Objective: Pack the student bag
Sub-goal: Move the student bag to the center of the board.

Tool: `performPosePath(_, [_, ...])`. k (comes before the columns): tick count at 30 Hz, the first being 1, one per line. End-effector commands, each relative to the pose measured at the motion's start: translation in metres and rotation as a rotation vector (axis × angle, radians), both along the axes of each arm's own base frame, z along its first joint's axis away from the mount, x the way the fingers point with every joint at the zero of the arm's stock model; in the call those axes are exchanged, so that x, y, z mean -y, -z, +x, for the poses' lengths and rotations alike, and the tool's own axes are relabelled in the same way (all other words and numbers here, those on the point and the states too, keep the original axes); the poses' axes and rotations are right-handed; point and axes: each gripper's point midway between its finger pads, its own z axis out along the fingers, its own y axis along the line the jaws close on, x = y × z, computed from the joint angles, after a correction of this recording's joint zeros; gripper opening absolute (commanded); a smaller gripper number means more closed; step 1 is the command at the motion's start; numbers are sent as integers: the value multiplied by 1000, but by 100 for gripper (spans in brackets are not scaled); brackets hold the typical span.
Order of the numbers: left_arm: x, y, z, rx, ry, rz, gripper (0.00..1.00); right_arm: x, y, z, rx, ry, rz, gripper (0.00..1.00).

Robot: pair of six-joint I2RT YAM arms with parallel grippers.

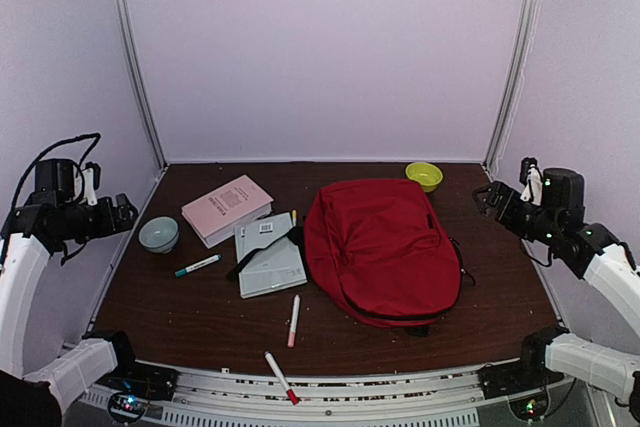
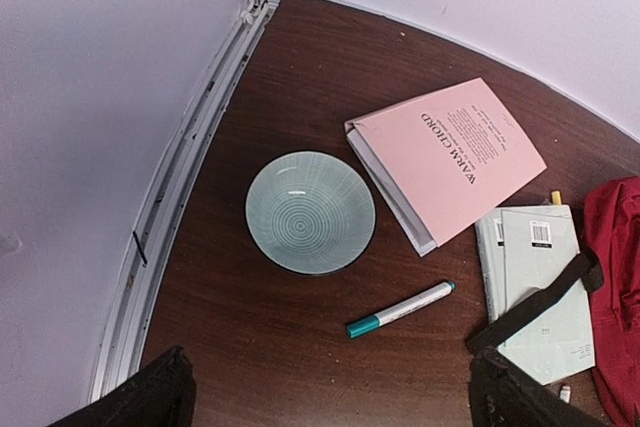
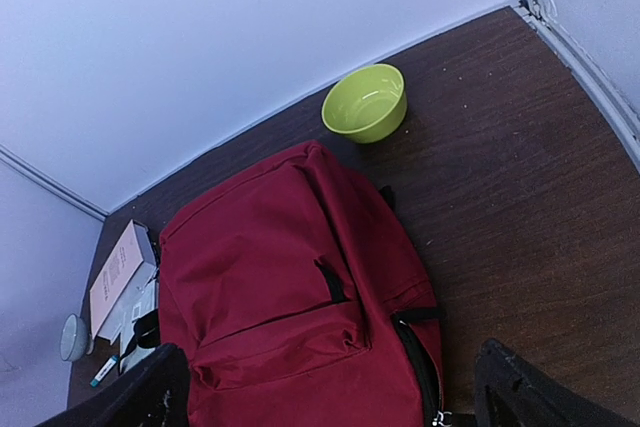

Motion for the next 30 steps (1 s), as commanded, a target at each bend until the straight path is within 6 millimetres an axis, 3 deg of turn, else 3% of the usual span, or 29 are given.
performPosePath(1, [8,-9,6,48,48,-10,98,-1,11,-10,-58,28,69,100])
performPosePath(7, [9,-8,5,45,46,-3,98,-6,23,-17,-60,67,136,100])
performPosePath(13, [13,-4,6,35,54,-2,98,-18,45,-16,-192,51,17,100])
performPosePath(22, [46,10,9,-28,170,10,96,-49,70,-4,-356,-131,-187,100])
performPosePath(27, [55,15,12,-50,208,-8,93,-36,88,8,-443,-91,-329,100])
performPosePath(30, [61,21,14,-74,234,-19,91,-31,112,10,-549,-98,-410,95])
